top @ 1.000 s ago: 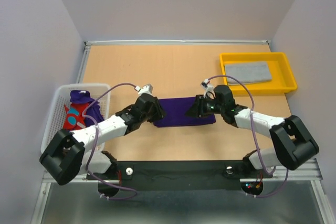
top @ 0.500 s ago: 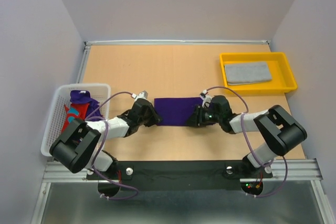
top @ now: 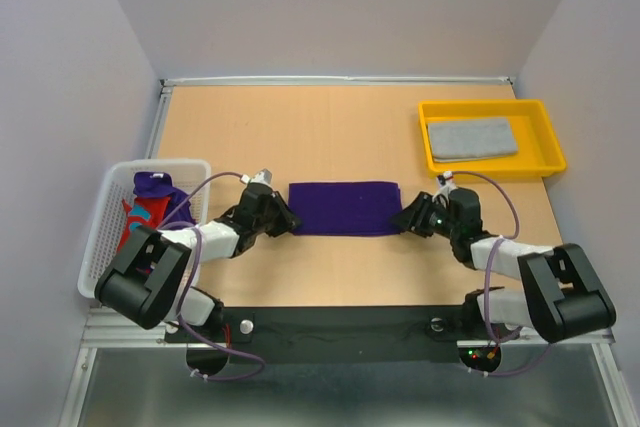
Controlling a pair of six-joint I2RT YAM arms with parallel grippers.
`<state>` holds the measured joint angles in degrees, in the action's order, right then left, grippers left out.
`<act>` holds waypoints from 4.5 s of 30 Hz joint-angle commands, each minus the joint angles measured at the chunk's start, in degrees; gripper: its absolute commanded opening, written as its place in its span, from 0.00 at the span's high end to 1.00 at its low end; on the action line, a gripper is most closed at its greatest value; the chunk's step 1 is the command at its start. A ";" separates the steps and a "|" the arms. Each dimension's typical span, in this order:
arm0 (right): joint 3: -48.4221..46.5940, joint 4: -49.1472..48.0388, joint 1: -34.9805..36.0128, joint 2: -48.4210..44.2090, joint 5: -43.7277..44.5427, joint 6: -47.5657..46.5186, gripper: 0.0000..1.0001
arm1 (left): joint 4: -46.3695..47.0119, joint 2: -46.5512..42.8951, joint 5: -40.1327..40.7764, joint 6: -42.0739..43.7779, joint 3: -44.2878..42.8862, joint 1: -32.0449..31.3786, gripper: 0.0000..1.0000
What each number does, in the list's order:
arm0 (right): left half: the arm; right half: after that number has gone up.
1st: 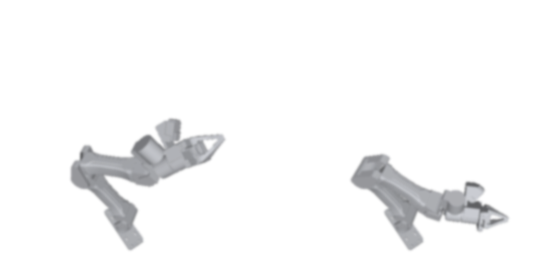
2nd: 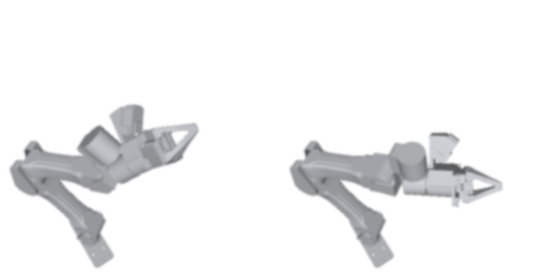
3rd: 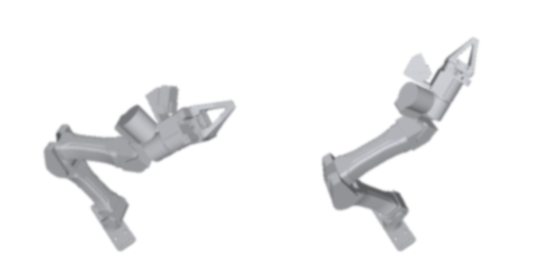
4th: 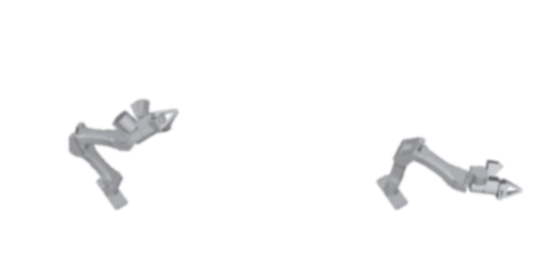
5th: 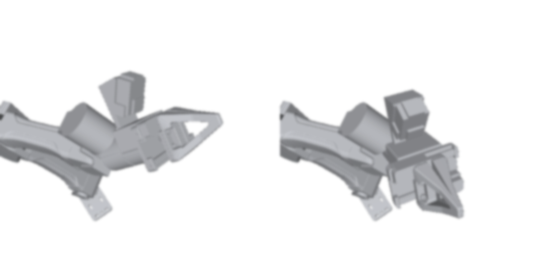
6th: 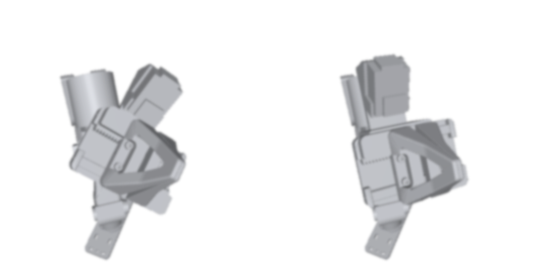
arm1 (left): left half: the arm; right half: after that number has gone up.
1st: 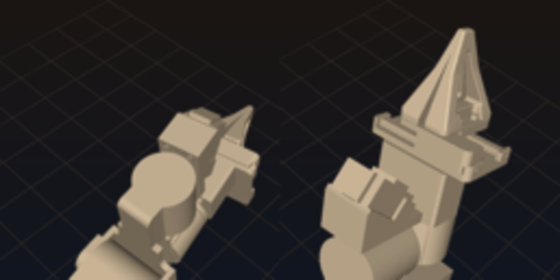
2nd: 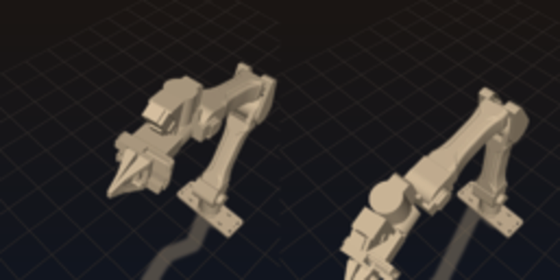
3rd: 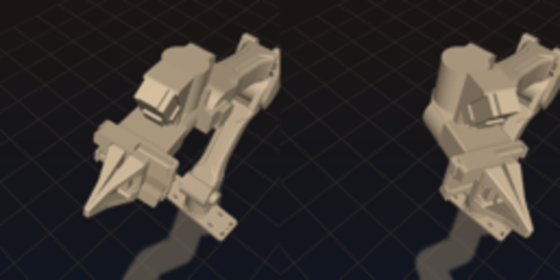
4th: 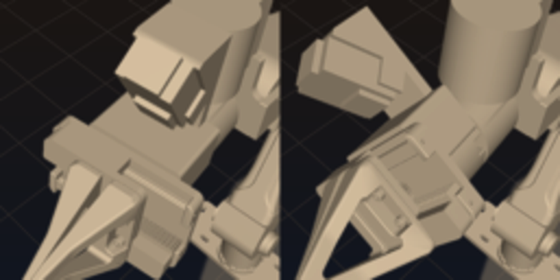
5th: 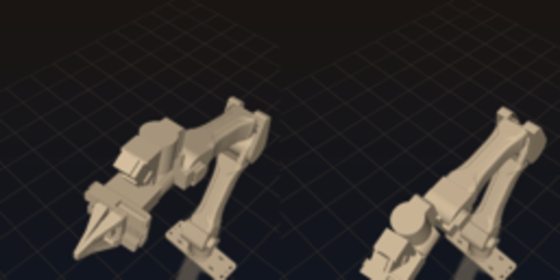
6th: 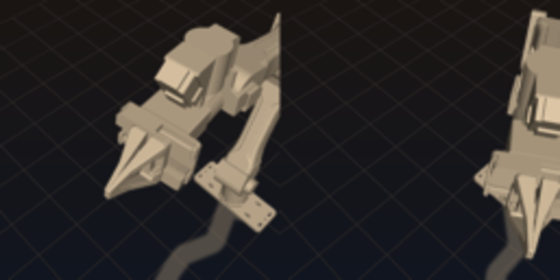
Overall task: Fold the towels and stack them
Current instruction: Fold the towel, then neatly place the folded towel into the bin
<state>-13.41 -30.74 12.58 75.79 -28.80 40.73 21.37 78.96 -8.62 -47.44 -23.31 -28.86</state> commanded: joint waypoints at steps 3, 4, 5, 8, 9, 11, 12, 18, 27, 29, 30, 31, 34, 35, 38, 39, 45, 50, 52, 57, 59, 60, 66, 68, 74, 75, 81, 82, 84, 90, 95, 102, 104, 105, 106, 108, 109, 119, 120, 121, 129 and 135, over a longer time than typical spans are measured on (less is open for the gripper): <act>-7.74 4.81 -0.80 -7.32 0.41 -3.73 0.57 | -9.94 0.15 2.74 5.87 -0.33 1.26 0.76; -9.16 3.60 -0.80 -6.80 -0.29 -3.12 0.55 | -10.20 -0.12 2.47 5.96 -0.51 1.18 0.75; -10.31 2.19 -0.89 -4.79 -2.04 -2.42 0.55 | -10.46 -0.73 2.38 6.04 -0.59 1.26 0.74; -14.44 -4.29 -0.28 -0.31 -2.93 0.66 0.54 | -11.96 -1.96 2.90 6.39 -1.21 1.26 0.72; -15.84 -5.89 0.16 3.54 -2.76 1.19 0.54 | -12.74 -2.58 3.34 6.74 -1.56 1.26 0.72; -16.64 -11.06 0.52 7.25 -1.97 2.07 0.53 | -13.54 -2.84 3.70 7.01 -2.00 1.26 0.71; -16.82 -12.92 0.69 9.36 -1.18 2.51 0.54 | -13.72 -2.93 3.79 7.18 -2.35 1.26 0.71; -18.58 -20.23 0.69 22.29 1.37 2.51 0.54 | -14.60 -3.20 3.96 7.10 -2.09 1.26 0.69; -14.98 -22.70 -2.20 27.75 8.74 -2.93 0.55 | -16.09 -4.51 4.14 7.97 -0.07 1.44 0.68; -15.33 -22.70 -3.17 27.75 9.37 -3.38 0.54 | -15.65 -4.86 3.09 8.15 0.37 1.53 0.68; -15.51 -22.70 -3.61 27.75 9.20 -3.64 0.54 | -15.74 -5.21 2.91 8.15 0.37 1.62 0.68; -15.94 -22.61 -4.40 27.22 8.85 -3.99 0.54 | -16.18 -5.30 2.82 8.33 0.11 1.62 0.67; -16.56 -22.26 -4.49 24.34 6.04 -5.05 0.54 | -18.54 -6.10 3.61 9.47 -1.64 1.62 0.63; -16.82 -21.21 -4.58 23.01 4.99 -5.31 0.54 | -19.51 -6.44 3.70 10.60 -2.52 1.53 0.60; -18.22 -12.03 -4.49 16.80 5.49 -7.14 0.51 | -24.24 -8.20 4.49 12.80 -7.35 1.18 0.48; -18.93 -8.23 -4.49 15.19 6.38 -8.29 0.47 | -25.57 -8.64 5.10 13.25 -8.93 0.92 0.45; -25.08 22.19 -4.49 2.10 17.44 -17.61 0.23 | -36.03 -10.14 14.85 16.59 -22.64 -5.67 0.22; -26.58 36.97 -4.49 -5.12 24.22 -18.05 0.18 | -40.61 -3.30 21.71 14.66 -34.42 -15.95 0.16; -26.06 38.91 -4.49 -7.84 26.85 -18.06 0.18 | -41.05 1.97 23.64 13.96 -39.23 -20.96 0.16; -24.30 42.25 -4.58 -10.66 33.18 -17.79 0.15 | -44.65 18.20 27.42 14.65 -52.51 -29.13 0.21; -23.60 42.26 -4.58 -11.01 33.72 -17.88 0.14 | -47.02 22.97 29.44 15.44 -59.90 -32.20 0.24; -23.07 42.34 -4.49 -11.01 34.15 -17.97 0.13 | -47.73 25.00 29.97 15.54 -62.18 -33.09 0.26; -21.57 42.17 -4.58 -10.40 33.98 -17.00 0.13 | -49.75 38.00 31.30 17.47 -74.15 -36.44 0.37; -21.31 42.17 -4.49 -9.96 33.90 -16.83 0.13 | -50.54 40.04 31.74 17.91 -77.13 -36.70 0.38; -20.96 41.99 -4.49 -9.26 33.19 -16.74 0.13 | -52.74 45.67 34.28 17.82 -80.66 -37.58 0.39; -20.78 42.08 -4.58 -9.17 32.93 -16.74 0.13 | -53.00 46.37 34.81 17.56 -80.66 -37.67 0.38; -19.99 41.47 -4.58 -9.08 31.79 -16.65 0.13 | -53.53 46.99 37.71 16.33 -79.08 -38.46 0.39; -19.99 41.38 -4.49 -9.08 31.70 -16.39 0.13 | -53.36 47.51 37.71 16.24 -78.91 -38.64 0.41; -19.73 41.20 -4.58 -8.99 31.52 -16.47 0.13 | -53.36 48.22 37.71 16.15 -78.73 -39.42 0.42; -19.20 40.85 -4.49 -9.08 31.26 -16.30 0.13 | -52.74 49.19 36.58 15.27 -77.33 -41.10 0.42; -18.76 40.50 -4.49 -9.08 29.68 -16.38 0.13 | -52.65 49.45 36.74 13.52 -74.26 -41.19 0.44; -19.02 39.36 -4.49 -7.68 22.04 -15.24 0.13 | -50.20 45.25 37.28 13.51 -70.30 -41.19 0.87; -18.93 38.66 -4.49 -6.98 19.84 -13.93 0.13 | -49.06 44.01 36.32 14.48 -69.07 -41.01 0.94; -18.93 38.56 -4.58 -6.54 19.31 -13.31 0.13 | -48.96 43.48 36.05 14.48 -68.89 -40.92 0.95; -19.20 38.39 -4.58 -6.01 17.83 -12.79 0.13 | -48.79 42.26 35.96 14.57 -68.63 -40.84 0.96; -19.46 37.34 -4.58 -4.43 15.54 -10.94 0.13 | -47.30 39.80 35.26 14.92 -66.79 -40.66 0.99; -19.37 36.55 -4.49 -3.90 12.65 -10.15 0.13 | -46.42 38.83 34.99 14.92 -65.91 -40.57 0.99; -12.17 12.92 -4.40 3.92 -3.63 8.38 0.13 | -41.14 33.63 31.74 15.01 -62.12 -39.43 1.00; -11.12 10.38 -4.40 4.45 -3.64 9.36 0.13 | -41.05 33.54 31.65 14.92 -62.12 -39.43 1.00; -10.76 9.31 -4.40 5.06 -3.90 9.98 0.13 | -40.97 33.63 31.65 14.75 -62.12 -39.25 1.00; -7.68 4.63 -3.79 8.50 -4.69 13.94 0.13 | -40.61 33.98 30.42 15.01 -62.38 -38.64 0.99; -10.57 14.36 -3.79 5.60 3.12 6.14 0.13 | -42.28 35.91 29.72 15.01 -62.47 -38.81 0.76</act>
<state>-22.44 -24.12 8.34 82.87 -31.92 52.77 -20.45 115.50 21.37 -32.71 -85.84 -67.61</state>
